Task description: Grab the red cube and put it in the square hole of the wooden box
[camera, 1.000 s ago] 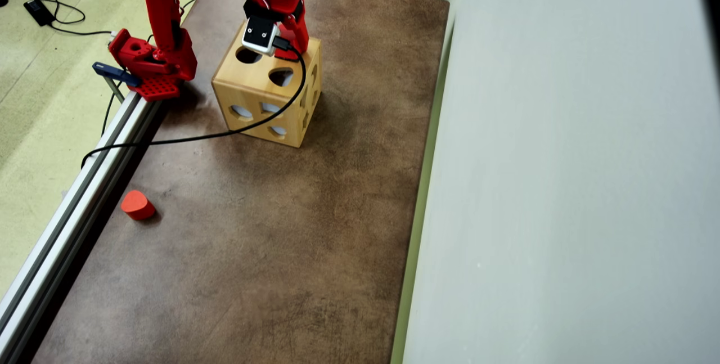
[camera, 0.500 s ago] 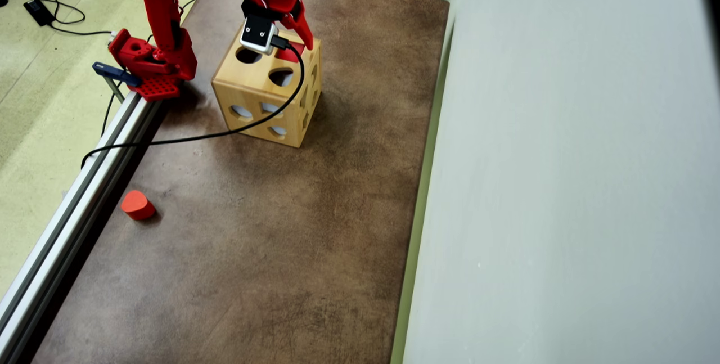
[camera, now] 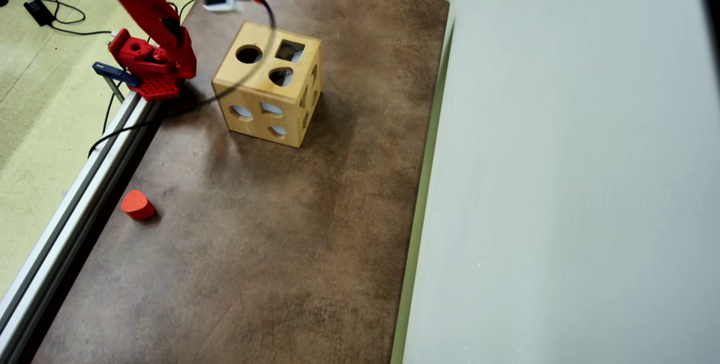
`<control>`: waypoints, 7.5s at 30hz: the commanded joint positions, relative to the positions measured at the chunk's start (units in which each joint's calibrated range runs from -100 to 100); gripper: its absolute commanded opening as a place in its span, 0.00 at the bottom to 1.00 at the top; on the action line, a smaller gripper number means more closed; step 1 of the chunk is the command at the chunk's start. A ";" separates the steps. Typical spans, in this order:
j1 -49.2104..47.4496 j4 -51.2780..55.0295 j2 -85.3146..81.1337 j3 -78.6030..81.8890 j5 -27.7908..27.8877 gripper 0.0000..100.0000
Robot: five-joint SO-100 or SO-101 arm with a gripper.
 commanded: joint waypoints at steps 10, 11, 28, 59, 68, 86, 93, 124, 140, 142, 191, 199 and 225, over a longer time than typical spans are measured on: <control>1.40 0.65 -33.88 13.35 7.23 0.35; 2.74 0.65 -35.49 14.69 7.57 0.35; 27.70 0.97 -37.28 18.00 7.72 0.34; 27.70 0.65 -37.53 27.75 7.67 0.03; 27.70 0.65 -37.53 27.75 7.67 0.03; 27.70 0.65 -37.53 27.75 7.67 0.03; 27.70 0.65 -37.53 27.75 7.67 0.03; 27.70 0.65 -37.53 27.75 7.67 0.03; 27.70 0.65 -37.53 27.75 7.67 0.03; 27.70 0.65 -37.53 27.75 7.67 0.03; 27.70 0.65 -37.53 27.75 7.67 0.03; 27.70 0.65 -37.53 27.75 7.67 0.03; 27.70 0.65 -37.53 27.75 7.67 0.03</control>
